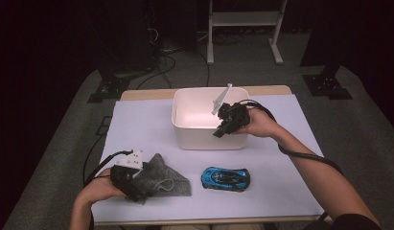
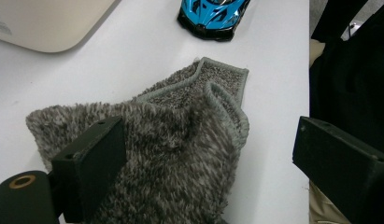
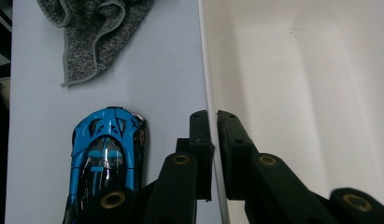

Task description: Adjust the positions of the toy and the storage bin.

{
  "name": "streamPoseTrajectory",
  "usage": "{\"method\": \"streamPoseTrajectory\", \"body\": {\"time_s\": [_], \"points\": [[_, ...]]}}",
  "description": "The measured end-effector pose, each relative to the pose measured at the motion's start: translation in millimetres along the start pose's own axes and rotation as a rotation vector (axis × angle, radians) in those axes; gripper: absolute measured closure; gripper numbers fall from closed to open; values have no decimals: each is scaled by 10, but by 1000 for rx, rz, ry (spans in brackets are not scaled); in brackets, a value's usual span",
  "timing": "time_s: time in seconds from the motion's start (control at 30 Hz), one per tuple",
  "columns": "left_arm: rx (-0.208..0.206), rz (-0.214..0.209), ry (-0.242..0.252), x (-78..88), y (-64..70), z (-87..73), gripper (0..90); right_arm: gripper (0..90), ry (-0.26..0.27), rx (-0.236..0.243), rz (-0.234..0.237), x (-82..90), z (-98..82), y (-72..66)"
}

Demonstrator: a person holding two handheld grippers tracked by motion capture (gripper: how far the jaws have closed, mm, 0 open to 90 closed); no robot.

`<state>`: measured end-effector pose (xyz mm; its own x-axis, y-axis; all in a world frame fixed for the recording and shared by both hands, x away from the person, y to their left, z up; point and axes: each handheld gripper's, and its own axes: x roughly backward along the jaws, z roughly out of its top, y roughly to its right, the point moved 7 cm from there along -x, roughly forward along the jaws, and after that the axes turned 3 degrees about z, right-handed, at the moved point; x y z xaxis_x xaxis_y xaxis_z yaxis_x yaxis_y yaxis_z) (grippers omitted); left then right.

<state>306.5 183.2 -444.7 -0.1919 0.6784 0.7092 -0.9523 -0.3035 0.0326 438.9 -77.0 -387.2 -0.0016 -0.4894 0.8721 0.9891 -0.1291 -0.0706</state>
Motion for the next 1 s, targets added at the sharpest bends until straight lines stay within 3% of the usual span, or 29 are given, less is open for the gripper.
{"method": "streamPoseTrajectory", "body": {"time_s": [1.0], "points": [[-11,-1,-7,-14,5,13,89,842,-21,29,24,52,-130,-293]]}}
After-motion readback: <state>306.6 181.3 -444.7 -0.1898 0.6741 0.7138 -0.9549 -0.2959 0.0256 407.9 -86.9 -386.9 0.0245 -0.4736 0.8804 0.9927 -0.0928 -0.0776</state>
